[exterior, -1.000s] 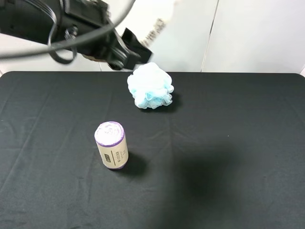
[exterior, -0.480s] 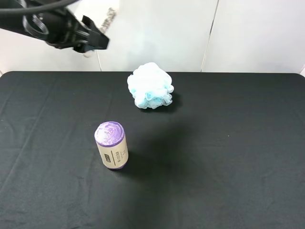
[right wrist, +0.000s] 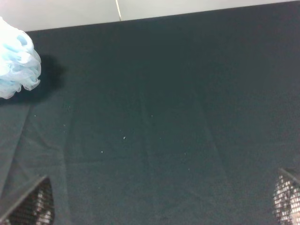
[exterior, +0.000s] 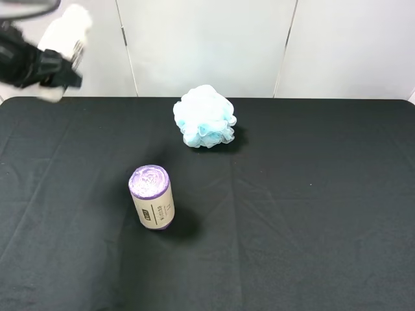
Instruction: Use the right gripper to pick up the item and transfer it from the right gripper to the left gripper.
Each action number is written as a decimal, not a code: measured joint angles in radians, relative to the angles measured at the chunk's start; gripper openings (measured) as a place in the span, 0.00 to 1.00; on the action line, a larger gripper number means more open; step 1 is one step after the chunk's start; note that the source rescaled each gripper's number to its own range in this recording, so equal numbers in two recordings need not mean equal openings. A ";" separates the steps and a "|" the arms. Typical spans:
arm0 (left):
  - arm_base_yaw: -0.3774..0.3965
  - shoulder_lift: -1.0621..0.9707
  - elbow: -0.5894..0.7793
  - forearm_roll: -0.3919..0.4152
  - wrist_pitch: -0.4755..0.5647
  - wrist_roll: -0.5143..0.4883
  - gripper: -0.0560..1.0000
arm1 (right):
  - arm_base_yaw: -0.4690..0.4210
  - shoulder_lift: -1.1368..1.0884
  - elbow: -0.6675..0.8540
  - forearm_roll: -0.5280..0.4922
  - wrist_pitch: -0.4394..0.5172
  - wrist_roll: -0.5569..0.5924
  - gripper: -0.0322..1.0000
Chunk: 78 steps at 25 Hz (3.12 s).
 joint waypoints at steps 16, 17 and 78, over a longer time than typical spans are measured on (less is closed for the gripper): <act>0.118 -0.002 0.382 -0.003 -0.150 -0.021 0.08 | 0.000 0.000 0.000 0.000 0.000 0.000 1.00; 0.118 -0.001 0.389 -0.003 -0.153 -0.022 0.08 | 0.000 0.000 0.000 0.000 0.000 0.000 1.00; 0.119 0.030 0.277 -0.010 -0.005 -0.052 0.99 | 0.000 0.000 0.000 0.007 0.000 0.000 1.00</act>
